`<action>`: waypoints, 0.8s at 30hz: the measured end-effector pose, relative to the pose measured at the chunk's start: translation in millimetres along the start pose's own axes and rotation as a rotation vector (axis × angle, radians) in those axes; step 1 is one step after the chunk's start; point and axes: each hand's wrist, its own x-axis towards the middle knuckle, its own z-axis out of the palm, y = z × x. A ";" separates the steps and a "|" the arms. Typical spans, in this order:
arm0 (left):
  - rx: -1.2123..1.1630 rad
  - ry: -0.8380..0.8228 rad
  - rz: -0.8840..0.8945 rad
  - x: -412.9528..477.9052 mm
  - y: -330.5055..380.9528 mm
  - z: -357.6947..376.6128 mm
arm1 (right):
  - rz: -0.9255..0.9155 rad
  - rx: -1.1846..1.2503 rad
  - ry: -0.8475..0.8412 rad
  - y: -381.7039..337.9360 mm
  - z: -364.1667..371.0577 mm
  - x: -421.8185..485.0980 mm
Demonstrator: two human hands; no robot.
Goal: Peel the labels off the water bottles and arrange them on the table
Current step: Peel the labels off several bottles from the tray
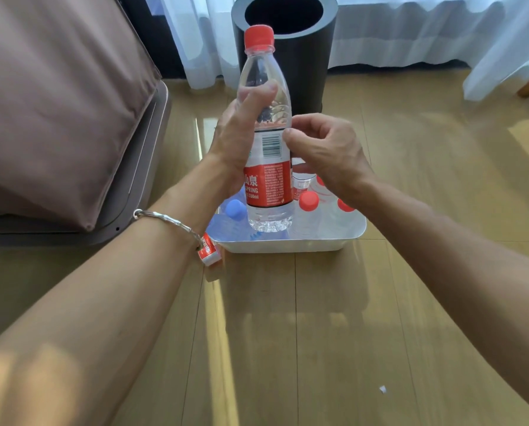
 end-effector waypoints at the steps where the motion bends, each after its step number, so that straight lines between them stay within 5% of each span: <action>1: -0.003 0.003 0.004 0.6 -0.7 -0.5 | 0.001 -0.005 -0.009 -0.3 0.3 0.1; 11: 0.050 -0.030 0.015 0.6 2.1 -2.3 | 0.017 -0.019 -0.065 -2.6 -1.1 -2.8; 16: 0.170 0.094 0.059 -6.2 -2.9 11.2 | 0.033 -0.031 -0.066 -2.6 9.2 -7.7; 24: 0.074 0.244 0.089 -1.6 -1.2 15.4 | -0.057 -0.178 0.216 -1.0 20.4 -5.9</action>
